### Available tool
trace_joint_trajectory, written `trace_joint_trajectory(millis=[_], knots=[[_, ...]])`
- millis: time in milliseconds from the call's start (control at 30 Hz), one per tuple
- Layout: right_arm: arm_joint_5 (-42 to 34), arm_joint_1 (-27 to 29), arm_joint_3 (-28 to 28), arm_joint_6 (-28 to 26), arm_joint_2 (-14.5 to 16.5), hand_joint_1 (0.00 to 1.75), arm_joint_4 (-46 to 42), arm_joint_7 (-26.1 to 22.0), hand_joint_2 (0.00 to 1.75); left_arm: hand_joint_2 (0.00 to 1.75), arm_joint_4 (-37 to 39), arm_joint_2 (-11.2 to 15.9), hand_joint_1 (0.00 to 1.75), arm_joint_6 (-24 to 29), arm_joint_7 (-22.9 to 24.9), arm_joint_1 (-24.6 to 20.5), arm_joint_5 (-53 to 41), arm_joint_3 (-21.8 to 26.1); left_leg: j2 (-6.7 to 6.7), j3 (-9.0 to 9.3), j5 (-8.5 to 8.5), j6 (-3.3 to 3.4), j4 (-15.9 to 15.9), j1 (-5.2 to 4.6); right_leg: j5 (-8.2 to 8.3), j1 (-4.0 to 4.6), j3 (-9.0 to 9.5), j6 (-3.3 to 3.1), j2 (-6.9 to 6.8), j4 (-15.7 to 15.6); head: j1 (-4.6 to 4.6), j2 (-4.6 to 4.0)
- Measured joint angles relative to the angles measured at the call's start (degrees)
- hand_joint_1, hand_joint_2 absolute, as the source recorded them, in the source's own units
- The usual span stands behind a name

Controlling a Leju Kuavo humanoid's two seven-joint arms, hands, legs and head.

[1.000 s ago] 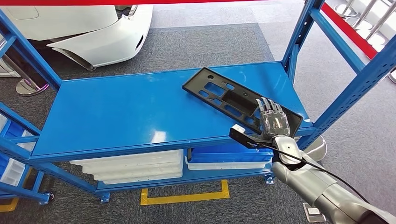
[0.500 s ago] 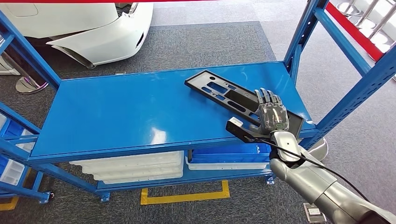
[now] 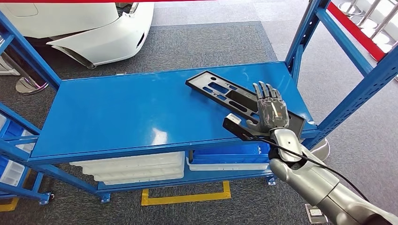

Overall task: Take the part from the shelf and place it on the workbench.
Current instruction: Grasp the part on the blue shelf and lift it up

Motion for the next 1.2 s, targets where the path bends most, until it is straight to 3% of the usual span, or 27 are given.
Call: trace_joint_trajectory(millis=[300,533,767,1200], knots=[[-0.97,0.19,-0.21,1.12,-0.01,0.00,-1.24,0.11,1.75,0.00,0.00,-0.02,0.00,0.00,0.00,0.00,-0.04,0.00,0.00,0.00,0.00,0.00,-0.01,0.00,0.00,0.00,-0.01,0.00,0.00,0.00,0.00,0.02],[-7.62,1.02,-1.26,4.03,-0.01,0.00,-0.79,0.37,1.75,0.00,0.00,0.00,0.00,0.02,-0.02,-0.05,-0.38,0.00,0.00,-0.02,-0.01,0.01,-0.01,0.00,-0.01,0.00,-0.03,0.00,0.00,0.00,0.02,0.01],[-14.54,2.41,-2.56,3.28,-0.01,0.00,1.97,0.07,1.75,0.00,0.00,0.00,0.00,0.02,-0.02,-0.12,-0.51,-0.01,0.00,-0.04,-0.05,0.06,-0.02,0.00,-0.02,0.00,-0.04,0.00,-0.01,0.00,0.02,0.01],[-15.45,3.24,-3.39,0.95,-0.15,0.00,8.02,1.52,1.75,0.00,0.00,0.00,0.00,0.02,-0.02,-0.13,-0.44,-0.01,0.00,-0.04,-0.05,0.06,-0.01,-0.01,-0.04,0.00,-0.06,-0.03,0.00,0.00,0.02,0.00]])
